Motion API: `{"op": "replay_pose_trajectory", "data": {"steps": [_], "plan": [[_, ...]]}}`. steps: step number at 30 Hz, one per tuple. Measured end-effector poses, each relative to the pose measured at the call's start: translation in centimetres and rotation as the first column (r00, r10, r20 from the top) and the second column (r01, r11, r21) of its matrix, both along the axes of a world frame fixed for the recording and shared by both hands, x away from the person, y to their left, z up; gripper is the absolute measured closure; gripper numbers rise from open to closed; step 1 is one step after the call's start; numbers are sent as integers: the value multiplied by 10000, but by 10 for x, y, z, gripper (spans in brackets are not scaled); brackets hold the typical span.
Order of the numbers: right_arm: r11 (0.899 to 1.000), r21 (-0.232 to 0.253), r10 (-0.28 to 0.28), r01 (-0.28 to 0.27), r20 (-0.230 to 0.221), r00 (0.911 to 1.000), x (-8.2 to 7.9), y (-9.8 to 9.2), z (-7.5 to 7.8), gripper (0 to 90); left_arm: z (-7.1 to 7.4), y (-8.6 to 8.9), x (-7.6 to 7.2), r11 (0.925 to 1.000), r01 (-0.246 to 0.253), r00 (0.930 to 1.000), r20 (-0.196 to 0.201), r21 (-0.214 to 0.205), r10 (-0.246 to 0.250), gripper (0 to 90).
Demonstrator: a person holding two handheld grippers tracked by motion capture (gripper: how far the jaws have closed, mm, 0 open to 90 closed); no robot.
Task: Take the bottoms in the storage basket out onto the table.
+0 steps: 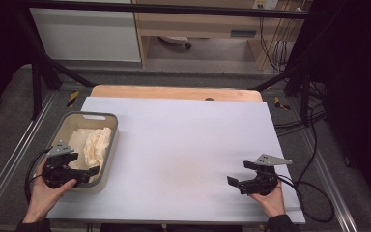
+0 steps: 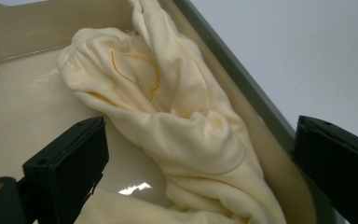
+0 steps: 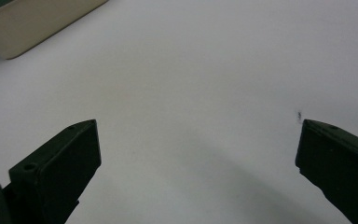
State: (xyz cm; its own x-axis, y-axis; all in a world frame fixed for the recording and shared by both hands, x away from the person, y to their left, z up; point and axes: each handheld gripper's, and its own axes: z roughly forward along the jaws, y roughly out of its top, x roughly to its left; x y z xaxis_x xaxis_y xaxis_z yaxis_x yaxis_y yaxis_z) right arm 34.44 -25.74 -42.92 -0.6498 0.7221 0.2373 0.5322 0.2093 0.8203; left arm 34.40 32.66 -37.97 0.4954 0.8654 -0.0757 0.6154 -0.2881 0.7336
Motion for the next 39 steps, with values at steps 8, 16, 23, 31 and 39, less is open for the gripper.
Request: {"op": "replay_pose_trajectory", "data": {"steps": [8, 16, 23, 31, 39], "plan": [[10000, 5, -23, 23, -15, 10000, 0, 0, 0, 5, -3, -1, 2, 9997, -211, 9997, -137, 131, 213, 113], [10000, 7, -19, 19, -5, 10000, 0, 0, 0, 5, -6, -2, 3, 9997, -191, 9989, -432, 161, 197, 260], [10000, 10, -27, 27, -36, 10000, 0, 0, 0, 5, -7, -3, 3, 9997, -83, 9967, -807, 210, 100, 359], [10000, 10, -12, 12, -86, 10000, 0, 0, 0, 5, -9, -7, 5, 9988, -345, 9939, -1033, 352, 379, 372], [10000, 26, -23, 23, -85, 10000, 0, 0, 0, 5, -8, -10, 6, 9977, -572, 9888, -1359, 372, 617, 412]]}}
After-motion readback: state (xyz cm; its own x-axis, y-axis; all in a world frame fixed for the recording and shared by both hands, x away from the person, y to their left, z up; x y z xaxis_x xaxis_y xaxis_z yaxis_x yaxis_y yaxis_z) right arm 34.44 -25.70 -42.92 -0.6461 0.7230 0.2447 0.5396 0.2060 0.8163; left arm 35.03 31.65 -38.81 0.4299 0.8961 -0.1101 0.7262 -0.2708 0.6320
